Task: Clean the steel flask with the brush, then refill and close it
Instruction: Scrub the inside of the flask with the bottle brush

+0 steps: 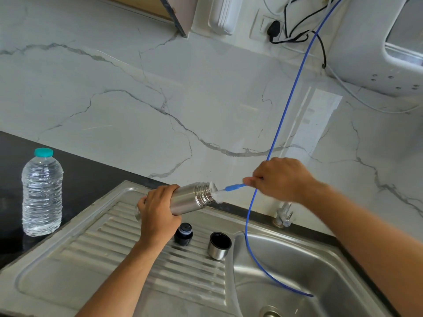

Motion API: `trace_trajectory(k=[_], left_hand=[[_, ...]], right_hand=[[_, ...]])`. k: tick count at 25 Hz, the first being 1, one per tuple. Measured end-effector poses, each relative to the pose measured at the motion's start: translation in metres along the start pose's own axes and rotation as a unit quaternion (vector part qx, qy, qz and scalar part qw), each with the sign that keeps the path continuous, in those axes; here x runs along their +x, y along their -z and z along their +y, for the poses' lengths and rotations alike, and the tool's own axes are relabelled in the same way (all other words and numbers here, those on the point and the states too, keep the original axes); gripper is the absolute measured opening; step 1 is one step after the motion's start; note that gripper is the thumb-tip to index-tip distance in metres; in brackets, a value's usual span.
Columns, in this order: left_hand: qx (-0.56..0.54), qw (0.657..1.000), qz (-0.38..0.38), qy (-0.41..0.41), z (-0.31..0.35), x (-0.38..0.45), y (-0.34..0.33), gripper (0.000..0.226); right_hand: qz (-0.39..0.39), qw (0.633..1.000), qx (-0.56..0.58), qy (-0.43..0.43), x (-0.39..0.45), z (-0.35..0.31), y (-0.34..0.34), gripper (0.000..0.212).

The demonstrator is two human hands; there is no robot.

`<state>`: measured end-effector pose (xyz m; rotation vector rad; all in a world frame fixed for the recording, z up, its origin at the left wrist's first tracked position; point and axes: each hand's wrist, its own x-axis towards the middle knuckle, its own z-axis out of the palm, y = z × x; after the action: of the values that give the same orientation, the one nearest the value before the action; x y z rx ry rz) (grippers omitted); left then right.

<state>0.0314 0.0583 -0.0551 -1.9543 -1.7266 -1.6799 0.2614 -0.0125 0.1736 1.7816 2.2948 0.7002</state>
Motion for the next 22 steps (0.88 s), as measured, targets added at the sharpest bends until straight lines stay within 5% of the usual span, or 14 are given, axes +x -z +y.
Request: trace_trajectory(k=[3, 7, 10, 13, 15, 18, 22], left_hand=[[0.016, 0.999, 0.007, -0.034, 0.002, 0.000, 0.001, 0.077], [0.009, 0.999, 0.007, -0.030, 0.001, -0.001, -0.001, 0.076], [-0.009, 1.000, 0.012, 0.022, -0.001, 0.001, -0.001, 0.075], [-0.033, 0.999, 0.004, 0.032, 0.001, 0.000, -0.003, 0.074], [-0.020, 1.000, -0.005, -0.006, -0.001, 0.000, -0.002, 0.075], [0.009, 0.999, -0.004, -0.039, -0.003, 0.003, 0.003, 0.076], [0.022, 0.998, 0.018, -0.052, -0.002, 0.003, 0.004, 0.074]], right_hand=[[-0.129, 0.973, 0.189, -0.025, 0.017, 0.012, 0.000, 0.058], [-0.103, 0.984, 0.141, -0.045, 0.025, -0.018, 0.000, 0.059], [0.128, 0.990, -0.053, 0.023, 0.011, -0.022, -0.006, 0.044], [0.301, 0.921, -0.198, 0.147, -0.002, -0.026, -0.026, 0.027], [0.226, 0.950, -0.152, 0.151, -0.004, -0.019, -0.021, 0.038], [-0.009, 0.999, -0.018, 0.051, -0.002, 0.007, 0.003, 0.052], [-0.165, 0.966, 0.197, 0.010, 0.018, 0.006, -0.006, 0.059]])
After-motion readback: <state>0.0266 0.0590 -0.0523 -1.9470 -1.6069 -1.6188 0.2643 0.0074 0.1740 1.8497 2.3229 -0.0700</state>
